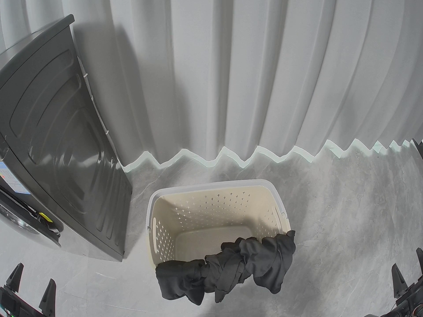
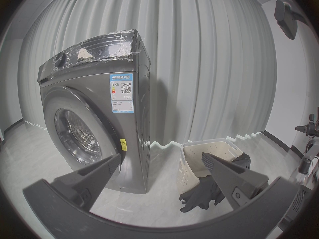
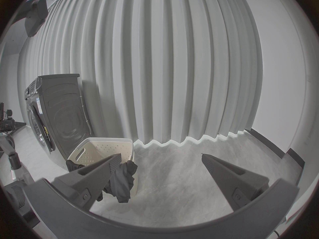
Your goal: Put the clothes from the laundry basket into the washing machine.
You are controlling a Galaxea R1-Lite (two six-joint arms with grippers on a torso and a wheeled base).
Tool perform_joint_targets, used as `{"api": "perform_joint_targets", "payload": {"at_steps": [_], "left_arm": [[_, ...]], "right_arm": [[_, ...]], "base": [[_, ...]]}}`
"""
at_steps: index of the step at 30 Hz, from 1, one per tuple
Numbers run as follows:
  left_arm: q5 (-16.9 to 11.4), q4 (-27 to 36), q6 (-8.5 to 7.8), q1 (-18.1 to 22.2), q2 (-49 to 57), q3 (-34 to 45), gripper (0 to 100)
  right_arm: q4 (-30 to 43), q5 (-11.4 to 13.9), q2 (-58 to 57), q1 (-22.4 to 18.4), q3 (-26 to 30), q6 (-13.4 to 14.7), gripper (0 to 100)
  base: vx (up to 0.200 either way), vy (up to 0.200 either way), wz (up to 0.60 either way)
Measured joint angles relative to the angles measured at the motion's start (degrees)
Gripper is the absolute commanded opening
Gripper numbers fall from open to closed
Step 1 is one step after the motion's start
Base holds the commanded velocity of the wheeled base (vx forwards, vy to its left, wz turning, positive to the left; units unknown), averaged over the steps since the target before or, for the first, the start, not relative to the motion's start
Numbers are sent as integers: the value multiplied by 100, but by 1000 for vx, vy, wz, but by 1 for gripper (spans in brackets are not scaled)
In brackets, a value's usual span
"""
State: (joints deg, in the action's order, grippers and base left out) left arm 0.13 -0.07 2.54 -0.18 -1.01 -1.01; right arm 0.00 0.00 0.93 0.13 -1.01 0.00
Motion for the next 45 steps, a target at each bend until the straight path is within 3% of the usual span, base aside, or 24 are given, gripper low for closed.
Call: {"api": "perform_joint_targets", "payload": {"at_steps": [12,18,33,45], "left_arm": [[2,0,0,0,0,0,100],[2,0,0,2,0,0,100],[2,0,-2,2,0,0,100],[2,0,0,-2,0,0,100]], "right_arm": [[0,-2,0,0,0,0,100],[0,-5,0,2,0,2,100],[0,-5,0,2,0,0,100],[0,-10,0,0,0,2,100]], "base": [[0,0,0],[200,0,0],[0,0,0],[150,0,0]]}}
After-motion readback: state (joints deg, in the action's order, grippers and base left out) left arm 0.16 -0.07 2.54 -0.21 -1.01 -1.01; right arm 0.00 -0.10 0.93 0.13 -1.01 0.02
